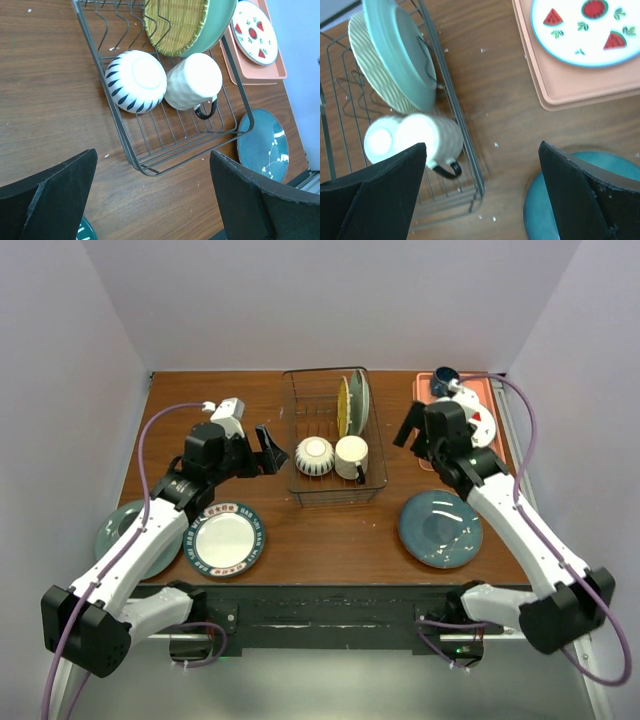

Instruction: Load the mixed dishes into the dish rack

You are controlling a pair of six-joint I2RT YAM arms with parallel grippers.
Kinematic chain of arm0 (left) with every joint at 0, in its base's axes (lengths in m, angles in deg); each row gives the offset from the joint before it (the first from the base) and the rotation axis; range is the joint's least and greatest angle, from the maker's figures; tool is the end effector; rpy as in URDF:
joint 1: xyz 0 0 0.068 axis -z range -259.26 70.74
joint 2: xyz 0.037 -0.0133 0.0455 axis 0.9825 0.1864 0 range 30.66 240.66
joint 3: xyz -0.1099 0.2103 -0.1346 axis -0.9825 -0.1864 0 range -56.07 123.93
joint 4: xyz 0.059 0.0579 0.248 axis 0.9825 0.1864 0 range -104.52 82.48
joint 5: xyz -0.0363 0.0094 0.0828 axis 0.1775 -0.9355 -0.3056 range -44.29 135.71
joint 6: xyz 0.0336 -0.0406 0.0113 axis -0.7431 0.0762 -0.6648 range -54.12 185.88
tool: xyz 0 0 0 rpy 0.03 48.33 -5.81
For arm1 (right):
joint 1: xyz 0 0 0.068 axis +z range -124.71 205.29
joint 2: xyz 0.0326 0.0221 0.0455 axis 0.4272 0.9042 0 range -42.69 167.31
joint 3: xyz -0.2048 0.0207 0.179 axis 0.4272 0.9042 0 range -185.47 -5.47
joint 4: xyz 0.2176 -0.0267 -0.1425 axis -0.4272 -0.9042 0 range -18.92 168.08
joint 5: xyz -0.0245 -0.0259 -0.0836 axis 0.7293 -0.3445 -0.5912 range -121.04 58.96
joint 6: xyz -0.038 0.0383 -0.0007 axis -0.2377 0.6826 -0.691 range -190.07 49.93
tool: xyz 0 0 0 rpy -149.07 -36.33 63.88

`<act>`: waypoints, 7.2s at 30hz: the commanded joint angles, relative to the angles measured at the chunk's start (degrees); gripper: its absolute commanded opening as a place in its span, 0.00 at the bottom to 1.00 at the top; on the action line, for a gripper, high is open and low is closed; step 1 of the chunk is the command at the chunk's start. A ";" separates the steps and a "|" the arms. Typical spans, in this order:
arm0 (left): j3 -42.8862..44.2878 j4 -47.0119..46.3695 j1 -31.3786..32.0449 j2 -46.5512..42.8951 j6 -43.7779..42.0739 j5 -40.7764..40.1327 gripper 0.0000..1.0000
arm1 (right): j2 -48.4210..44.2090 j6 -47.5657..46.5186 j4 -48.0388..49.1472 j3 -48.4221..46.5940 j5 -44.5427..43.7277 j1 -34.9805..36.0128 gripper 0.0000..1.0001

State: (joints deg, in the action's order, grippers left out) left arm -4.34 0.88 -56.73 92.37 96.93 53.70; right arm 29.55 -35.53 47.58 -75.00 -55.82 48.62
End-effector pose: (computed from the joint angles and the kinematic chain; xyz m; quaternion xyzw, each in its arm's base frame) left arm 0.2246 -0.0986 0.3158 -0.0255 0.8436 -0.2928 0.4494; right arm 0.2594 0.0957 0.3550 0.1855 0.8451 0.0595 0.4978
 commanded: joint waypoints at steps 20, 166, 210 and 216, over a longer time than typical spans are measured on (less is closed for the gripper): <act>-10.16 -25.94 24.39 9.81 14.90 6.62 0.96 | -27.33 9.84 -11.77 17.33 -1.59 -0.66 0.98; 17.80 -25.15 47.70 58.78 60.18 -19.86 0.52 | -46.58 4.92 -34.45 5.82 -6.16 -0.66 0.95; 27.55 -11.18 48.05 69.50 60.80 -15.11 0.45 | -45.53 5.88 -34.27 5.03 -7.92 -0.66 0.95; 27.20 -11.97 47.79 69.86 59.92 -14.23 0.15 | -45.27 5.88 -34.36 4.32 -8.36 -0.66 0.95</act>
State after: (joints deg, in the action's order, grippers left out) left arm 25.71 -16.98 -9.11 155.08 150.26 27.39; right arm -16.83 -29.95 12.89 -68.40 -62.11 48.10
